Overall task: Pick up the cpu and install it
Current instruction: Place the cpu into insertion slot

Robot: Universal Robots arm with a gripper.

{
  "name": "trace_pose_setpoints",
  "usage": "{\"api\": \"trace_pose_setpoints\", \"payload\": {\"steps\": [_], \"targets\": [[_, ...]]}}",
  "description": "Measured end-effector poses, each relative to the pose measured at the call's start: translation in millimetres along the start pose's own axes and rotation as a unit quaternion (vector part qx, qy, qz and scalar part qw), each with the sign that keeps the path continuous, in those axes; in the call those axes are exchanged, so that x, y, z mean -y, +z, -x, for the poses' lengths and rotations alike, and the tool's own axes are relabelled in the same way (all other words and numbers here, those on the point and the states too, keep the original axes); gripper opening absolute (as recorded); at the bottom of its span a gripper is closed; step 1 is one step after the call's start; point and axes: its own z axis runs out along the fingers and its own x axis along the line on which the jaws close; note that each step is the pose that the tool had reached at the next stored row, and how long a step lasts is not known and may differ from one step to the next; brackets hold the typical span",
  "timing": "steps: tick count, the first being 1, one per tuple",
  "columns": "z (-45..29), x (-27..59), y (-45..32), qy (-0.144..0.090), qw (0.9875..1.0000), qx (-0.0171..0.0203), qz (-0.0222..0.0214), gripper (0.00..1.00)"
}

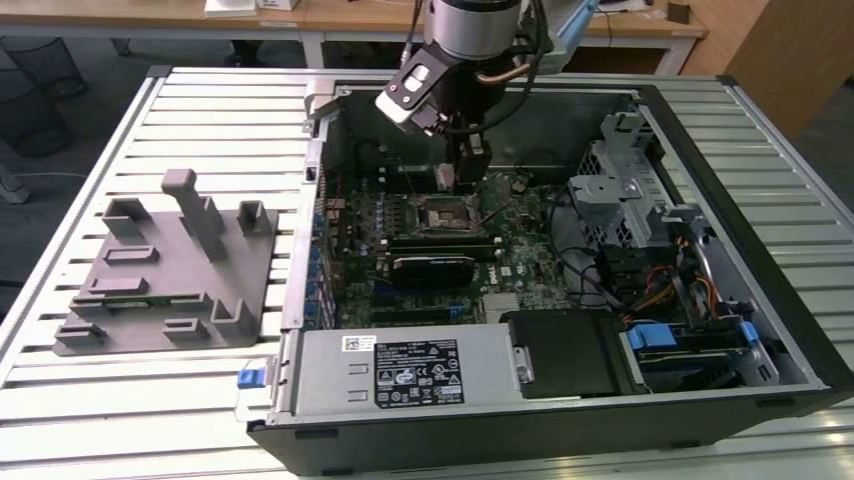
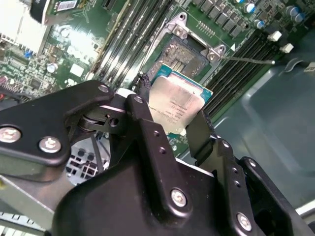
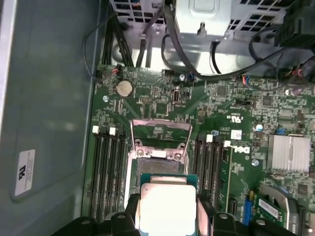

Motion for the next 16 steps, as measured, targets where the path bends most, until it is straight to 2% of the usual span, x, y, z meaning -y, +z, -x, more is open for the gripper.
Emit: {"api": "trace_pose_setpoints", "payload": {"steps": [11, 16], "targets": [[-0.2, 3.1, 18.8, 0.006, 1.0000, 0.0002, 0.0004, 0.54], [-0.2, 3.2, 20.1, 0.006, 1.0000, 0.0006, 0.0003, 0.54]]}}
